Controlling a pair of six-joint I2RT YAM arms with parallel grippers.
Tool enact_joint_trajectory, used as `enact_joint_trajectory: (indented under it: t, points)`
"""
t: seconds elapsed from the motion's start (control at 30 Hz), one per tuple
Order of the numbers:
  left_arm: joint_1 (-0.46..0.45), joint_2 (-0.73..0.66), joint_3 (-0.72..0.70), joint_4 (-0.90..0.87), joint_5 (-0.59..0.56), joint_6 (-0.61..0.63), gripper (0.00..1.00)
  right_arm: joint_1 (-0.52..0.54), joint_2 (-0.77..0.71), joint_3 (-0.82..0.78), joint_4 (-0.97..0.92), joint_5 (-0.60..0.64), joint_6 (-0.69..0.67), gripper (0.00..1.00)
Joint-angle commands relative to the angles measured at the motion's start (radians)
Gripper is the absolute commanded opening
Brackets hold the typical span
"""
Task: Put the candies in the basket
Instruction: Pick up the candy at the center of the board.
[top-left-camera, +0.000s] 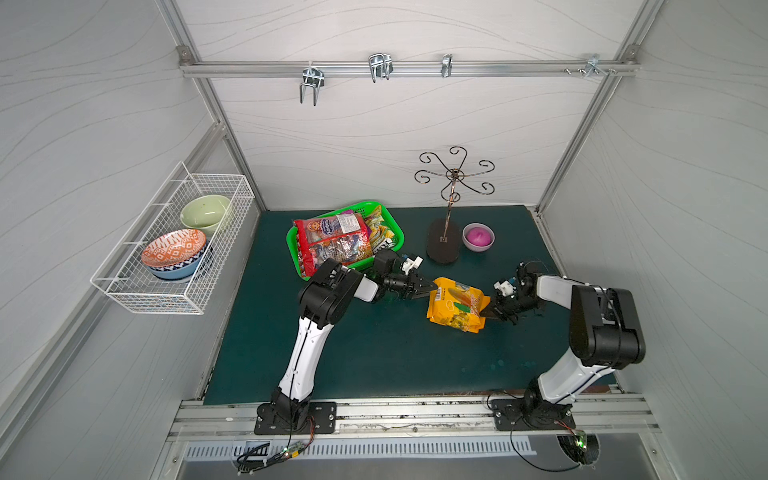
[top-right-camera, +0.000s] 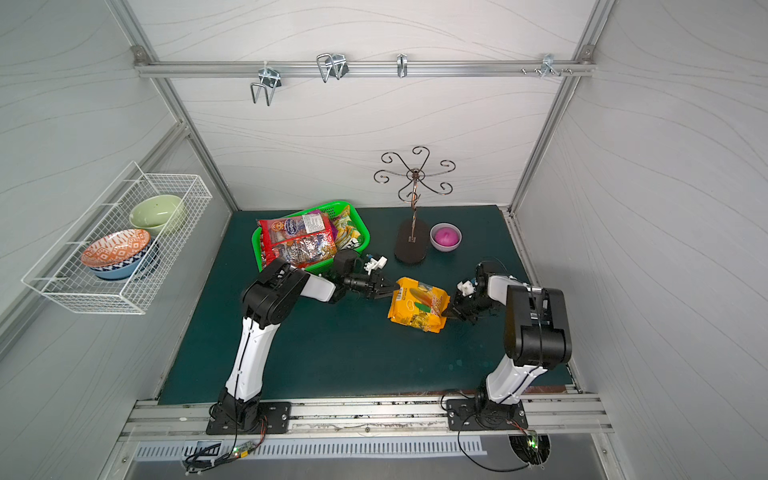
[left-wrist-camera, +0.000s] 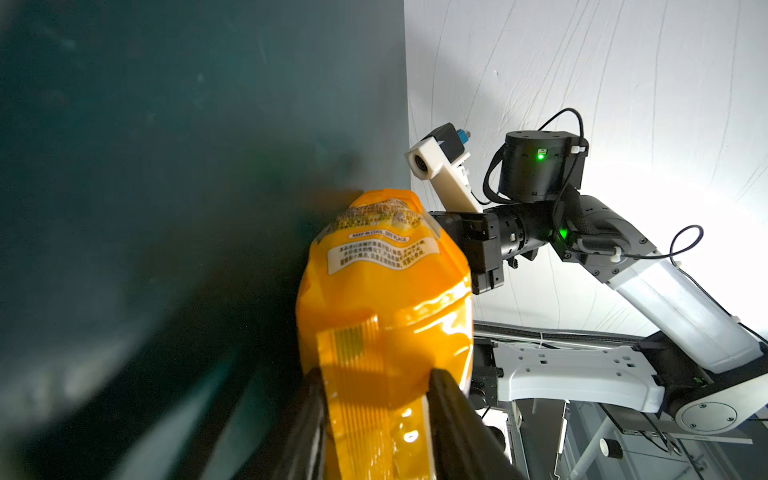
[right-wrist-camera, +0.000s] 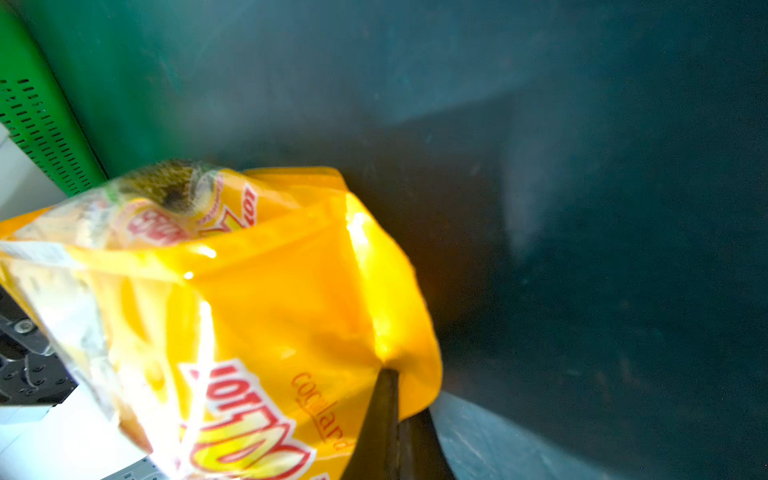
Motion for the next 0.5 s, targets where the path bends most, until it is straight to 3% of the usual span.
enact_joint_trajectory:
  t: [0.0,0.23,0.47]
  points:
    - [-0.007,0.020,0.027,0.139,0.045,-0.080,0.41,-0.007,0.002,-0.015,0.042,0.018,0.007,0.00]
    - [-0.005,-0.009,0.015,0.199,0.053,-0.111,0.22,-0.007,-0.001,-0.016,0.045,0.011,0.006,0.00]
    - [0.000,-0.009,0.008,0.216,0.051,-0.123,0.11,-0.007,0.000,-0.019,0.052,0.001,0.008,0.00]
